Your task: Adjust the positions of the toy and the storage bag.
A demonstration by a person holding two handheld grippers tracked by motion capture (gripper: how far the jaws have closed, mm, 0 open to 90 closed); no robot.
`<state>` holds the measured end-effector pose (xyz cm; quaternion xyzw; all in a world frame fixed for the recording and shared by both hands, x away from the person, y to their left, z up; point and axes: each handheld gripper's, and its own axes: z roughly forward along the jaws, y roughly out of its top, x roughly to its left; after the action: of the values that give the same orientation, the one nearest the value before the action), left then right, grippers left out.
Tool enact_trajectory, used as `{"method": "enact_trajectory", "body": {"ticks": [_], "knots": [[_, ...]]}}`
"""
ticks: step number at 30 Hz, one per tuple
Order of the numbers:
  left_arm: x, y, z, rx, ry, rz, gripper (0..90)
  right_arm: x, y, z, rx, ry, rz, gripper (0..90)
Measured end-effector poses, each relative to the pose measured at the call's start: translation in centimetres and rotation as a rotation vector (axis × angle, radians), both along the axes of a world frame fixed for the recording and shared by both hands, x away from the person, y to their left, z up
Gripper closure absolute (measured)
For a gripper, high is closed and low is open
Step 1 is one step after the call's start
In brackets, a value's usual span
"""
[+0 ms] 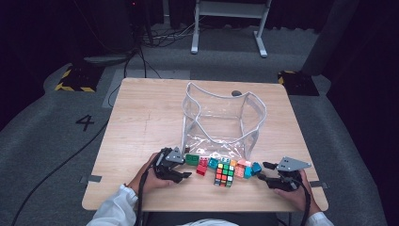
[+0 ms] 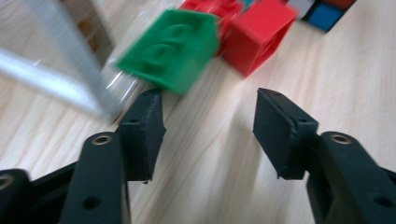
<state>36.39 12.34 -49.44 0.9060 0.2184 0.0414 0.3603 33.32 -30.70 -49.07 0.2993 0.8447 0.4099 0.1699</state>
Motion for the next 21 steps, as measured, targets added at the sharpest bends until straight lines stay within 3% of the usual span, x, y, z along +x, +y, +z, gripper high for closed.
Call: {"method": "enact_trajectory", "body": {"ticks": [4,8,9,14,16,21], "knots": [[-0.2,0.9,-0.2,0.012,-0.013,0.052,30.6,-1.0,0.2,1.5,0.064,-0.015,0.041,37.6],[-0.6,1.8,-0.3,0.029,-0.028,0.081,24.0,-1.2,0.8,2.0,0.066,-0.024,0.08,32.9],[-0.7,2.0,-0.4,0.029,-0.025,0.089,19.0,-1.2,1.5,2.3,0.071,-0.027,0.111,29.9],[-0.8,2.8,-0.6,0.027,-0.036,0.119,16.6,-1.3,3.2,2.8,0.071,-0.035,0.185,27.3],[-0.9,3.1,-0.6,0.032,-0.038,0.12,15.6,-1.2,5.0,3.0,0.062,-0.041,0.236,26.6],[-0.6,3.7,-0.8,0.017,-0.047,0.126,14.6,-0.9,7.7,2.8,0.029,-0.014,0.296,25.7]]}}
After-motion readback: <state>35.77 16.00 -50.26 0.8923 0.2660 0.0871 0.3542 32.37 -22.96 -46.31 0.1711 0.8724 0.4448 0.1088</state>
